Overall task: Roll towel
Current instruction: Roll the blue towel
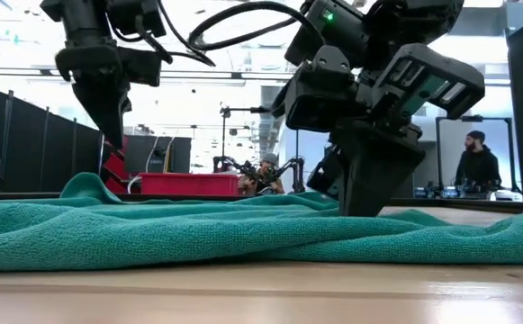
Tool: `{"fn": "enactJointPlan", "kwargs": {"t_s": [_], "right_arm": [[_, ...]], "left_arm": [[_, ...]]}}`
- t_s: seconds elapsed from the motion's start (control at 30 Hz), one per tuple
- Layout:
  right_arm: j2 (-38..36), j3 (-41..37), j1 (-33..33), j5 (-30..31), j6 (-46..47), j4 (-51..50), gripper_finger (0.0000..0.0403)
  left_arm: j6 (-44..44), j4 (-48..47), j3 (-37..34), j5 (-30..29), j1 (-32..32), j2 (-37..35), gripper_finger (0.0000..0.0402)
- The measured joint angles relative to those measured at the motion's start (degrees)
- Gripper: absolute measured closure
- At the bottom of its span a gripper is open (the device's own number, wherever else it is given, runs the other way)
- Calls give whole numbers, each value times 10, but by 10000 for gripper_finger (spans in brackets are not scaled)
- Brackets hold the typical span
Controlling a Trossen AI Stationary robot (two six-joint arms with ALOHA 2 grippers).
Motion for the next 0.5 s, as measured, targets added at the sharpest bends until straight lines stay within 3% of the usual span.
{"fn": "enactJointPlan", "kwargs": {"t_s": [0.27, 0.5], "right_arm": [[-60, 2, -25, 22, -16, -101, 403], [-155, 2, -79, 109, 17, -147, 403]], "left_arm": [[-17, -17, 4, 59, -5, 0, 368], [2, -18, 4, 49, 2, 0, 368]]}}
